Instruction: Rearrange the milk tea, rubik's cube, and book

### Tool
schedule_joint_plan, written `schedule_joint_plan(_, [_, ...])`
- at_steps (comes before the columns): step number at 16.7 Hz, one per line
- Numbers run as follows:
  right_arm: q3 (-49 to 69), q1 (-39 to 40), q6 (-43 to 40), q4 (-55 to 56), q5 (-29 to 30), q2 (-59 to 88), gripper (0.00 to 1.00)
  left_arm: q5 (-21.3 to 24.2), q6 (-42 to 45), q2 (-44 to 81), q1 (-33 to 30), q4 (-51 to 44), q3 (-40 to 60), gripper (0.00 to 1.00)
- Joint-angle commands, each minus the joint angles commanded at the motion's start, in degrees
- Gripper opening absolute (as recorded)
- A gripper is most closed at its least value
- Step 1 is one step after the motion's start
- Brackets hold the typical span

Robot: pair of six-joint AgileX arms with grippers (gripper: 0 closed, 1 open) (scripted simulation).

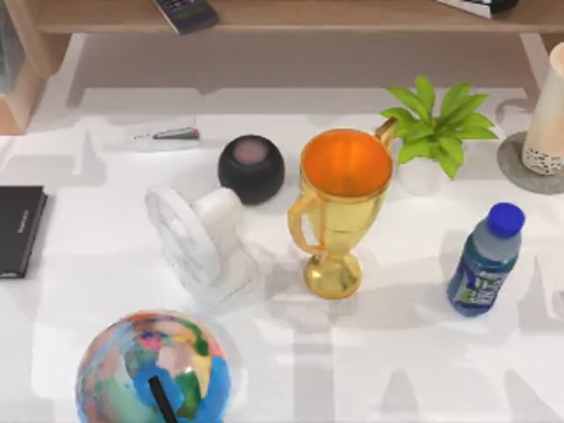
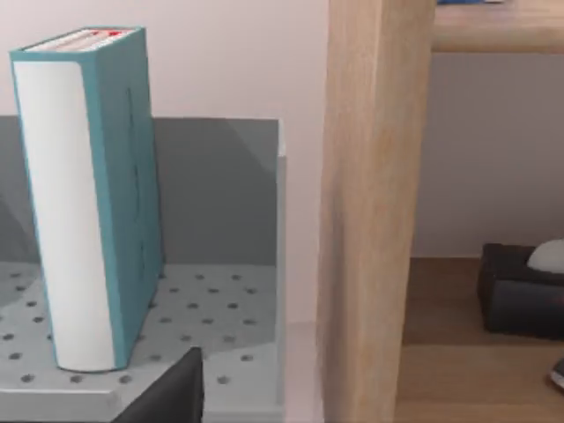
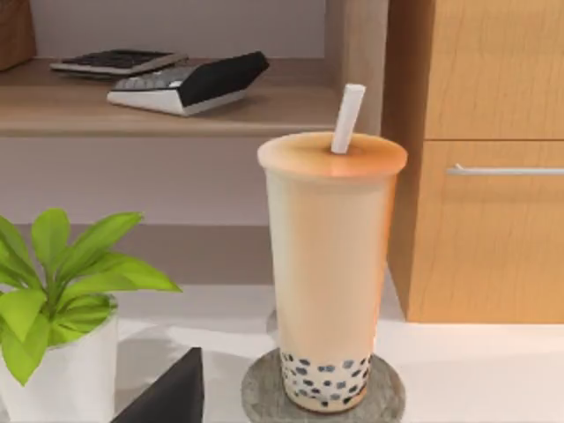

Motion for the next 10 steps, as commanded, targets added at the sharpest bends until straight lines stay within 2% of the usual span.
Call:
schedule_joint_plan(5, [0.0, 0.0, 0.0, 0.0, 0.0, 0.0, 1.0, 5.55, -0.01, 27.65, 5.32, 7.98, 18.84, 1.0])
schedule_joint_plan(10, [0.0, 0.0, 0.0, 0.0, 0.0, 0.0, 1.0, 9.67, 0.0, 48.38, 9.29, 13.9, 32.9, 1.0])
